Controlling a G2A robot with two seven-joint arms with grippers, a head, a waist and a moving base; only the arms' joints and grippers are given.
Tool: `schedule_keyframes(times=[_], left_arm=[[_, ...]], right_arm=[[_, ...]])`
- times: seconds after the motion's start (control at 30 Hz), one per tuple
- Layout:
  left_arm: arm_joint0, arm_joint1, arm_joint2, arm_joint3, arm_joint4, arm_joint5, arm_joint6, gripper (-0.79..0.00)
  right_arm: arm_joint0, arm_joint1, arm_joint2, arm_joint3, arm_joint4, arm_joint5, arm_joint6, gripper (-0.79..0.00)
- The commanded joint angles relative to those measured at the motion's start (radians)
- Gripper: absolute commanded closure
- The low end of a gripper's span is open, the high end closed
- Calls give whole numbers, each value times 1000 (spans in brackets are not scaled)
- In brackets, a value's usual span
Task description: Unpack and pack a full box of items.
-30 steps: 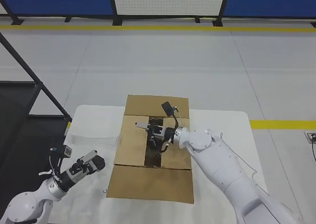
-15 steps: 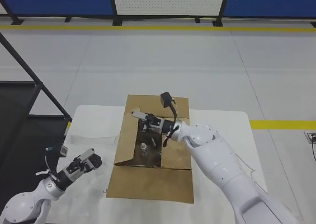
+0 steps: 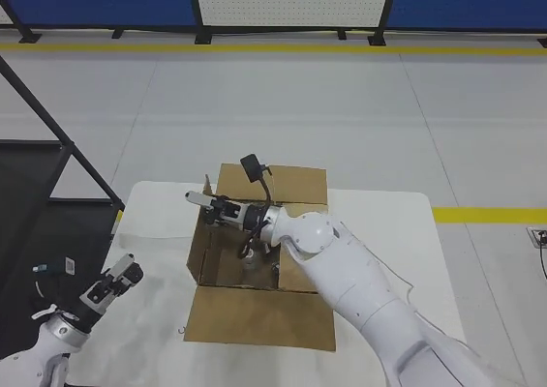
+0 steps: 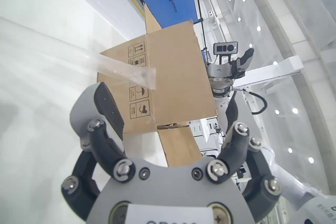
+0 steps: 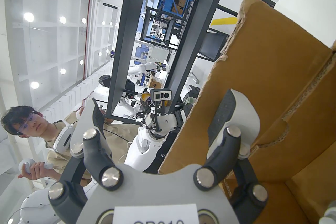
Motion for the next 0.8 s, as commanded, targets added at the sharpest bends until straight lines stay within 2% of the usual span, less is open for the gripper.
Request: schedule_keyframes(times=[0.0, 0.17, 0.23, 0.77], left_arm=[[31, 1, -10, -44, 25, -12, -7, -785], [81, 0, 0, -142, 138, -27, 30, -785], [92, -2, 19, -170, 109, -20, 13, -785], [-10, -23, 151, -149, 386, 110, 231, -785]], right_arm=[[6, -15, -12, 10, -8, -12, -10, -785], [20, -45, -30, 44, -22, -81, -16, -785], [27, -55, -33, 61, -25, -89, -17, -785], [59, -99, -14, 157, -6, -150, 47, -785]])
